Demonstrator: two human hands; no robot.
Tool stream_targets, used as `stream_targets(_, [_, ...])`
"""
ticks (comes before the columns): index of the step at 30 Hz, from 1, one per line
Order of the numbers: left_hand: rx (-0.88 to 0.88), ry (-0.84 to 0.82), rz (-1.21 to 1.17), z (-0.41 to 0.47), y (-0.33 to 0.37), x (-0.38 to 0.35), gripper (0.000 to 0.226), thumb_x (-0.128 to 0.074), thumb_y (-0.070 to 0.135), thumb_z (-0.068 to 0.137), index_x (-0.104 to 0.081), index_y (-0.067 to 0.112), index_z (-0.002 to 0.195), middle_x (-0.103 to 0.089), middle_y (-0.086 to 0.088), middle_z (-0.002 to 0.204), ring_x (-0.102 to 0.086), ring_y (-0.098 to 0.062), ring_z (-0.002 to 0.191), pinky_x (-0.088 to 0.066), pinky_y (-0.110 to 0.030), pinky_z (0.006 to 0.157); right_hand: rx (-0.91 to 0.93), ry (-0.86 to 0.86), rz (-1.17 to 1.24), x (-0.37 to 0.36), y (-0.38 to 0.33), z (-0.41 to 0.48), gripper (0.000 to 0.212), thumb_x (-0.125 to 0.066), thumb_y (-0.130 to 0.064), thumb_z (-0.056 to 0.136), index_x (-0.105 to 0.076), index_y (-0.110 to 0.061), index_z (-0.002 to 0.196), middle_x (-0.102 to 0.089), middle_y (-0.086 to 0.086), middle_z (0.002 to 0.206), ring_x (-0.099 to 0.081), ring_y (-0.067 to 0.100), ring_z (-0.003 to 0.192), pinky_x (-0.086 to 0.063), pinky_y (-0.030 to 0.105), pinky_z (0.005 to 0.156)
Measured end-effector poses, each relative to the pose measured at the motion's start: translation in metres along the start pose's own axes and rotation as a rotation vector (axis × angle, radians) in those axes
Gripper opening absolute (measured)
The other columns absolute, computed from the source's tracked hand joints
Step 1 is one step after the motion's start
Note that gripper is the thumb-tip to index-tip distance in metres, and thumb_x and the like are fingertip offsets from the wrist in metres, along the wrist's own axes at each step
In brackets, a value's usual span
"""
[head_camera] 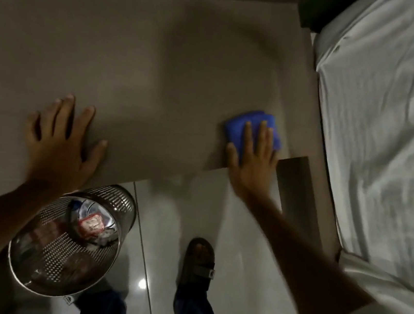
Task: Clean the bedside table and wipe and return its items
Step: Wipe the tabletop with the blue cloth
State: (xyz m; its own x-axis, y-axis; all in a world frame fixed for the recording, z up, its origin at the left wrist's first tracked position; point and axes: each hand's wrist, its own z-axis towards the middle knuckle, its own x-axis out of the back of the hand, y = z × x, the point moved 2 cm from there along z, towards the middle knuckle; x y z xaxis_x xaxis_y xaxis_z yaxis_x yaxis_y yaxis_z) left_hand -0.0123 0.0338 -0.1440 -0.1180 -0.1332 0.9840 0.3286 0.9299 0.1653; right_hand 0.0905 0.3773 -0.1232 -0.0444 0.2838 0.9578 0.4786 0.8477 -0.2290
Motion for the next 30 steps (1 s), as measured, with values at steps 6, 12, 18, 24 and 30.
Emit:
stream_targets(6, [0.002,0.003,-0.001,0.001,-0.002,0.0,0.071,-0.029,0.06,0.092,-0.034,0.018,0.149,-0.023,-0.018,0.16,-0.021,-0.035,0.148,-0.014,-0.057,0.117,0.511,-0.106,-0.07,-0.03,-0.078,-0.037,0.059,-0.038,-0.047,0.095,-0.019,-0.029,0.148,-0.013,0.006,0.159,-0.004,0.024,0.146,-0.004,0.05,0.117])
stream_targets(12, [0.013,-0.012,-0.025,0.001,-0.002,0.001,0.073,-0.028,0.062,0.09,-0.035,0.018,0.148,-0.023,-0.017,0.16,-0.02,-0.034,0.149,-0.013,-0.057,0.118,-0.078,0.048,-0.023,0.022,0.051,0.053,0.062,-0.039,-0.05,0.091,-0.025,-0.026,0.147,-0.016,0.012,0.158,-0.011,0.029,0.145,-0.015,0.053,0.115])
stream_targets(18, [0.012,0.002,0.003,0.001,-0.002,0.001,0.07,-0.035,0.059,0.091,-0.039,0.017,0.147,-0.028,-0.017,0.159,-0.025,-0.035,0.147,-0.015,-0.056,0.117,-0.246,-0.039,0.124,0.041,0.022,0.116,0.055,-0.039,-0.041,0.097,-0.022,-0.026,0.147,-0.006,0.01,0.16,-0.002,0.027,0.146,-0.006,0.05,0.118])
stream_targets(24, [0.025,-0.042,0.035,0.002,-0.002,0.003,0.073,-0.032,0.061,0.09,-0.036,0.018,0.148,-0.026,-0.016,0.16,-0.025,-0.035,0.147,-0.015,-0.056,0.118,0.553,-0.156,0.111,-0.017,-0.139,0.046,0.061,-0.035,-0.04,0.086,-0.034,-0.017,0.143,-0.024,0.013,0.155,-0.016,0.031,0.144,-0.011,0.053,0.113])
stream_targets(30, [0.016,-0.091,0.046,0.002,-0.003,0.005,0.073,-0.033,0.06,0.089,-0.033,0.019,0.15,-0.025,-0.016,0.16,-0.023,-0.035,0.147,-0.015,-0.057,0.118,0.41,0.029,0.133,-0.002,-0.049,0.086,0.058,-0.046,-0.043,0.09,-0.05,-0.002,0.131,-0.042,0.024,0.143,-0.036,0.039,0.135,-0.023,0.042,0.114])
